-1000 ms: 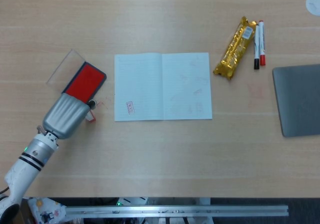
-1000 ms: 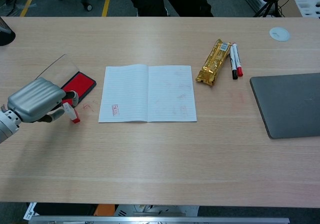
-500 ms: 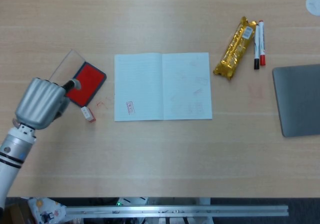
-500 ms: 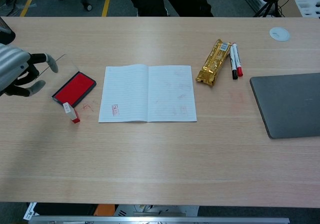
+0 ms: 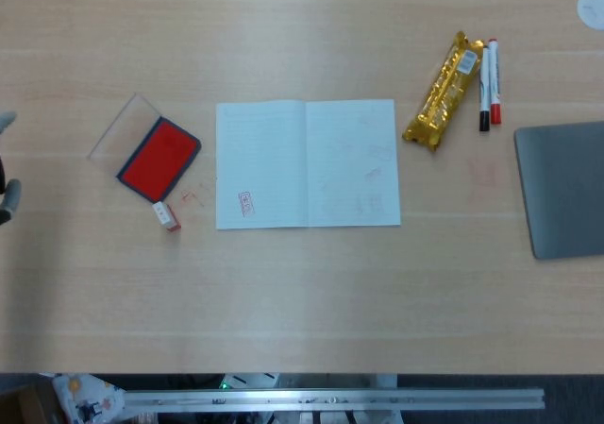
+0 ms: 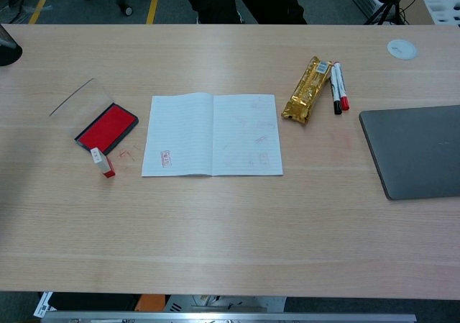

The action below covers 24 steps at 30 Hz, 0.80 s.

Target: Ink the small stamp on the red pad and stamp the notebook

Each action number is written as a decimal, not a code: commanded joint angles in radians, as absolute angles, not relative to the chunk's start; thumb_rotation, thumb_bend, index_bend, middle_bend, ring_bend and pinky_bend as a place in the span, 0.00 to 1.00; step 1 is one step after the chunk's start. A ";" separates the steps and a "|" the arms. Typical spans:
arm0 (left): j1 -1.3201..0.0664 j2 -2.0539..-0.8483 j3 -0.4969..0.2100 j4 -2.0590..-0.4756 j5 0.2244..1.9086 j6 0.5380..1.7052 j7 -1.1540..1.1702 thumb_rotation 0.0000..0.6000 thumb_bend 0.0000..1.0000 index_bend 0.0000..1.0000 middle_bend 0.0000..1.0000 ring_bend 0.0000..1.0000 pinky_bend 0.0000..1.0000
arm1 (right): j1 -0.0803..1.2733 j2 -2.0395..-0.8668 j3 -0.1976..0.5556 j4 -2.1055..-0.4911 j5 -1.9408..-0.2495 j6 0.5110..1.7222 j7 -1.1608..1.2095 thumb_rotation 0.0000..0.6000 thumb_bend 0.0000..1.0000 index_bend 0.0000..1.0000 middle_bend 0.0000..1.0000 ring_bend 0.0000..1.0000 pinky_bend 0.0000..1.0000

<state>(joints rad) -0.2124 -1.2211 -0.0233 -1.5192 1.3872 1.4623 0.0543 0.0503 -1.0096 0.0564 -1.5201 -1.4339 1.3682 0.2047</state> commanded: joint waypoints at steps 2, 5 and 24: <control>-0.152 -1.249 -0.010 -1.464 1.419 1.550 0.033 1.00 0.32 0.09 0.11 0.12 0.20 | 0.052 -1.012 0.052 -1.523 -1.438 1.366 0.199 1.00 0.20 0.17 0.26 0.14 0.21; -0.125 -1.253 0.005 -1.453 1.440 1.574 0.034 1.00 0.32 0.10 0.11 0.12 0.20 | 0.056 -1.013 0.050 -1.522 -1.440 1.359 0.198 1.00 0.20 0.17 0.26 0.14 0.21; -0.023 -1.232 0.047 -1.518 1.499 1.632 0.102 1.00 0.32 0.13 0.11 0.12 0.19 | 0.091 -1.008 0.002 -1.577 -1.628 1.416 0.135 1.00 0.20 0.17 0.28 0.14 0.21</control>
